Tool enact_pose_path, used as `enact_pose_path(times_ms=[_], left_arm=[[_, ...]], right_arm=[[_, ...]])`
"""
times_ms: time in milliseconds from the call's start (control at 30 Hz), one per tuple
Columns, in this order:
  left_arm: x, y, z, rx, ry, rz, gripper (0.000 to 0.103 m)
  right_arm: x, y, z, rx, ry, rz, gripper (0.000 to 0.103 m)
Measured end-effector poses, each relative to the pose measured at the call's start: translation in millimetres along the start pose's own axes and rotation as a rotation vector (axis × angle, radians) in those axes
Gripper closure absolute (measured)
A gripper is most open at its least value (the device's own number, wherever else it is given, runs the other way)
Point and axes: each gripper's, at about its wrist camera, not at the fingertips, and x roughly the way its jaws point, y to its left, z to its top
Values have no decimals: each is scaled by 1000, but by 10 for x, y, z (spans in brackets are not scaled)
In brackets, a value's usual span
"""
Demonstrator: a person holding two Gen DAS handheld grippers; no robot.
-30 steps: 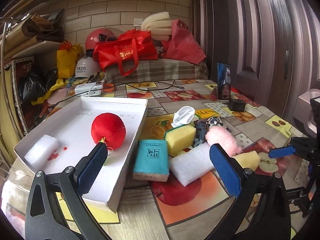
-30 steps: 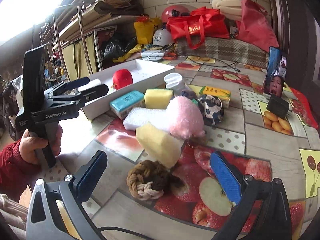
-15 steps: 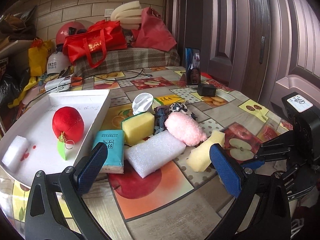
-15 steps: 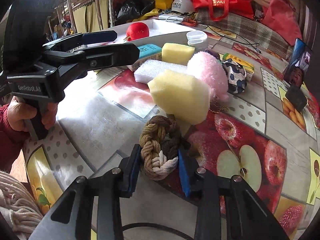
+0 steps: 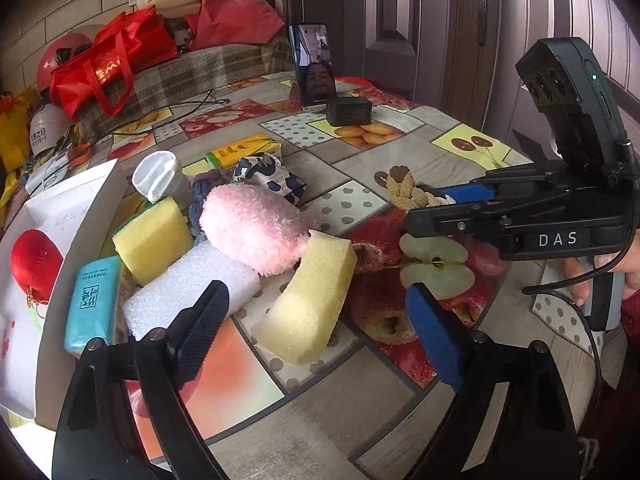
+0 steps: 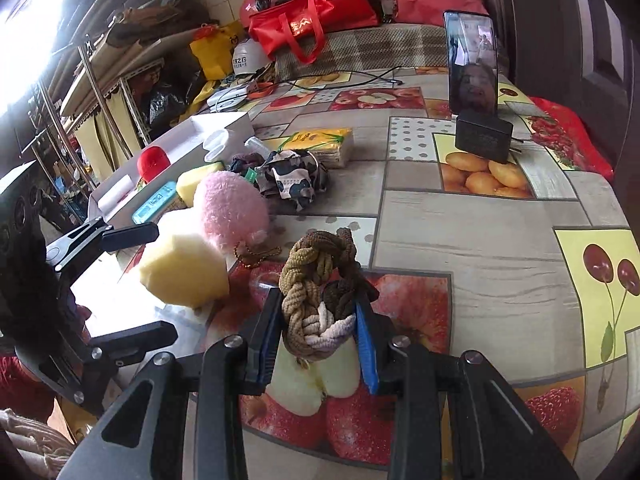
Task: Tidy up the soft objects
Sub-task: 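Grasp the braided rope knot with the right gripper while the left gripper grasps the yellow sponge, then carry the yellow sponge into the white box and release while the right gripper drops the rope knot there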
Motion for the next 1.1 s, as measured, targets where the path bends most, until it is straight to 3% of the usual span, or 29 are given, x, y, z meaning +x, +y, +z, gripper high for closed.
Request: enact_pose_path(times_ms=[33,100,267,400,633,800,1100], left_arm=[[50,4,-1,0,25,7,53],[93,23,-7,-8,46,-8,76],[-114,16,-33,-4,-59,-5,79],[-387,28,-82,-9,-199,15,79],[-635,382,-163,-119,-312,224,78],[-724,647,-259,-201,-327,341,78],[-839,981,-447,-267,-331,445,78]], right_arm=[[41,11,27,0,-1,14,69],[72,44,58,-5,-18,32,69],[67,97,114,-2,-88,47,69],[-12,126,147,4,-189,7,69],[-128,339,177,-86,-334,-62,69],[-77,417,210,-105,-351,-55,69],[104,780,230,-220,-338,-14,69]])
